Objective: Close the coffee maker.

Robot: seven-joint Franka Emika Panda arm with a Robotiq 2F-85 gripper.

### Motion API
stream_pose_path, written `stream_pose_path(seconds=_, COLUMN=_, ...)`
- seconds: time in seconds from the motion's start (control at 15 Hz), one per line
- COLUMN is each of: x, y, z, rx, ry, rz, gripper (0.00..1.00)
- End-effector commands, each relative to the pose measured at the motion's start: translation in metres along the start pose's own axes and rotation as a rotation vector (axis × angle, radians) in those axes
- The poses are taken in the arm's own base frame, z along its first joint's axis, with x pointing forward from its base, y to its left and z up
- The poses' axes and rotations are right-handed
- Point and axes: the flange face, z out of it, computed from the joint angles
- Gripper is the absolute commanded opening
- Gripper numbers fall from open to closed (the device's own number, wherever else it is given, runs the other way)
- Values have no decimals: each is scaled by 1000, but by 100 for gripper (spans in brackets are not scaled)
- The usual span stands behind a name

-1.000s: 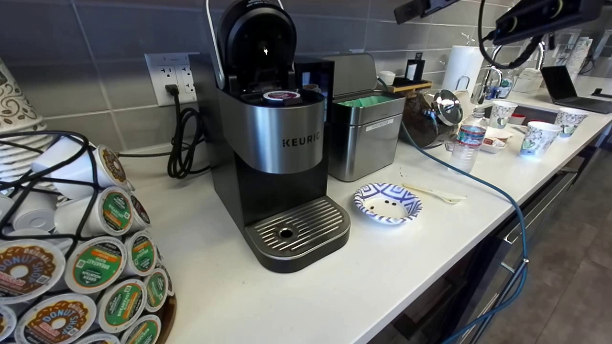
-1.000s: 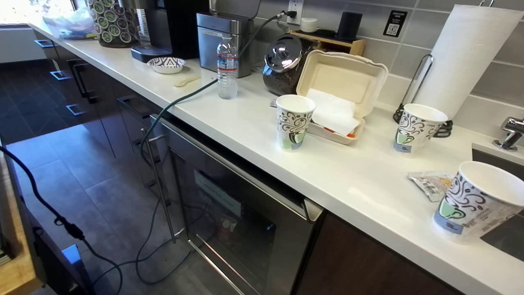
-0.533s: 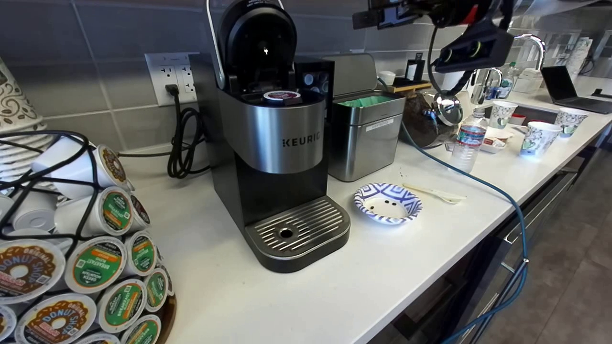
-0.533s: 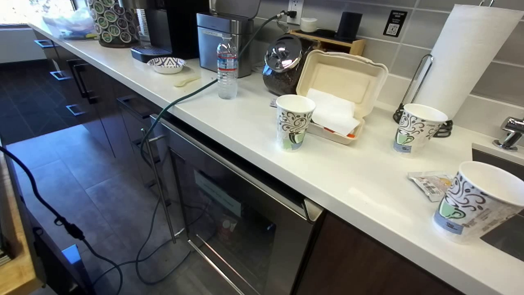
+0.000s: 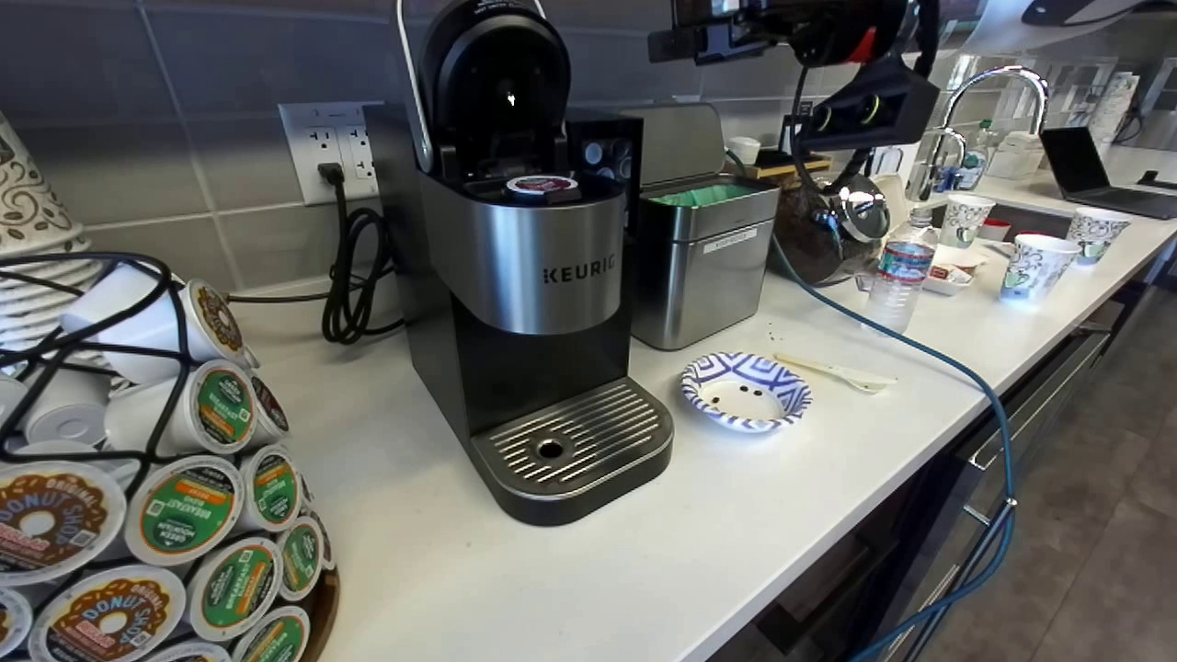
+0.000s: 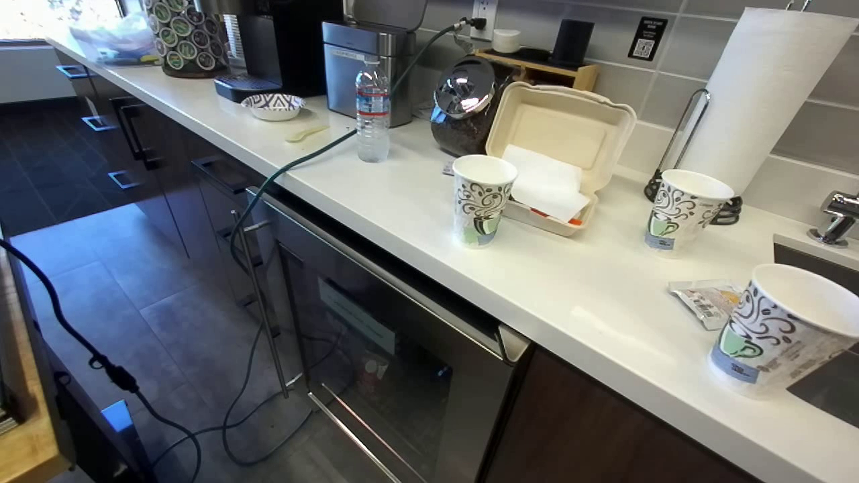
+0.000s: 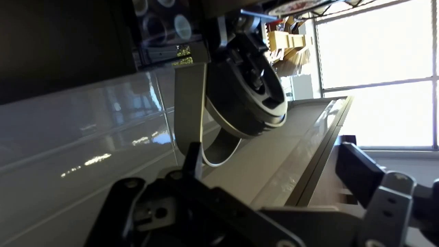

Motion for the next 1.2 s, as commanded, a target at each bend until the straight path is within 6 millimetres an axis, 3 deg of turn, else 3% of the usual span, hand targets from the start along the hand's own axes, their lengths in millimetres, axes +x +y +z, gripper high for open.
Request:
stream_pose_path(seconds=0.0, x=24, y=9, z=20, rx=3, ry=50, rz=-12, gripper=100)
stream_pose_path(seconds=0.47, x=48, y=30, z=60, rx=-76, ry=49, rz=126, gripper=100)
stream_pose_path(seconds=1.13, x=49, y=41, z=106, rx=-59, ry=17, rz=183, gripper=100)
